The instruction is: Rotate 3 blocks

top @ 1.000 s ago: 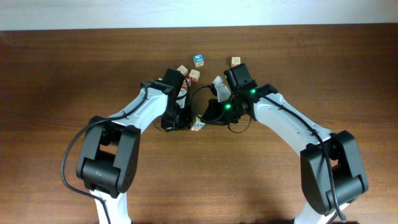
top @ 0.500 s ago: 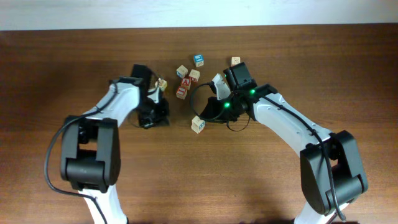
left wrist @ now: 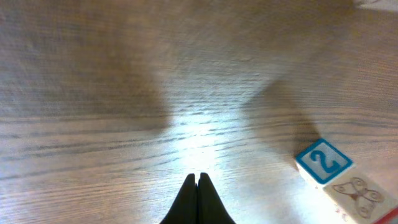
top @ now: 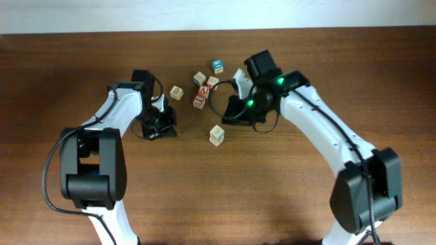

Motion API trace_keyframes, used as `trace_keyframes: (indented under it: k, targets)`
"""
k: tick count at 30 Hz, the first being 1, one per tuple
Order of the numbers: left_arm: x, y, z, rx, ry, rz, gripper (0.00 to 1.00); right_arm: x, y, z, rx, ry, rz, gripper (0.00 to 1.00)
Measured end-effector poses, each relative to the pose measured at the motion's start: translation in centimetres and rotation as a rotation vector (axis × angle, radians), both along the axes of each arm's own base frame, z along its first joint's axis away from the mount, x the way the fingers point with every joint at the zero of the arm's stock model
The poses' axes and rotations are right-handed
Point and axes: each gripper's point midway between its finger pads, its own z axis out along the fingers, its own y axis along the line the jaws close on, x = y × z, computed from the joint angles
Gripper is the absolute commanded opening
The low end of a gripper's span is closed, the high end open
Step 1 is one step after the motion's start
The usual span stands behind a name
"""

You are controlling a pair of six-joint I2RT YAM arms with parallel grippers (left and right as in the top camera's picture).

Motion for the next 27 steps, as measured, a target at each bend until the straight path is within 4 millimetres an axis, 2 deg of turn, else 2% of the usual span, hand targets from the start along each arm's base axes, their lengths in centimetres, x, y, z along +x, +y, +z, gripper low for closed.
trace_keyframes:
  k: [1,2,3,4,5,6,7,8,11,12,14,17,22,24,26,27]
  targets:
    - [0.2,0.1,0.7,0.005,-0.01,-0.013,0.0,0.5,-1.2,2.4,-0.06,-0.041,-0.01,0.28]
    - [0.7,0.4,2.6,0.022,-0.051,-0.022,0.0,1.2,-2.0,4.3,-0.09,-0.097,-0.016,0.3]
    - [1.3,0.7,5.2,0.044,-0.126,-0.027,0.0,1.3,-3.2,6.9,-0.136,-0.156,-0.034,0.45]
    - [1.8,1.3,11.2,0.072,-0.292,-0.026,0.0,1.3,-4.1,10.2,-0.153,-0.249,-0.051,0.57]
    - [1.7,1.9,15.3,0.102,-0.41,-0.02,0.04,0.4,-5.2,12.3,-0.177,-0.286,-0.065,0.71]
    - [0.7,2.8,19.0,0.144,-0.509,-0.007,0.31,-0.9,-6.8,14.8,-0.211,-0.338,-0.096,0.8]
    - [-1.0,4.0,23.9,0.2,-0.646,0.021,0.65,-2.1,-8.1,17.1,-0.227,-0.403,-0.12,0.87]
    - [-2.1,4.8,26.5,0.238,-0.724,0.04,0.99,-3.3,-9.4,18.3,-0.254,-0.424,-0.15,0.98]
    - [-6.1,6.3,30.3,0.299,-0.822,0.082,0.99,-9.2,-14.3,22.2,-0.33,-0.514,-0.25,0.98]
    - [-6.8,6.5,31.2,0.304,-0.853,0.091,1.0,-11.8,-15.8,23.8,-0.326,-0.562,-0.276,0.98]
    - [-7.3,6.7,31.8,0.31,-0.873,0.099,0.99,-15.3,-17.4,25.0,-0.312,-0.601,-0.294,0.98]
    - [-7.3,6.7,31.8,0.311,-0.874,0.099,1.0,-17.3,-18.3,26.0,-0.291,-0.647,-0.311,0.98]
    - [-7.3,6.7,31.8,0.311,-0.874,0.099,0.99,-17.6,-18.8,25.7,-0.323,-0.645,-0.3,0.98]
    - [-7.3,6.7,31.8,0.311,-0.874,0.099,0.99,-16.4,-19.6,26.3,-0.353,-0.693,-0.348,0.98]
    - [-7.3,6.7,31.9,0.311,-0.875,0.099,0.99,-13.9,-21.1,27.2,-0.353,-0.824,-0.465,0.99]
    - [-7.3,6.8,31.8,0.314,-0.873,0.1,0.99,-13.7,-22.1,26.4,-0.367,-0.848,-0.514,0.98]
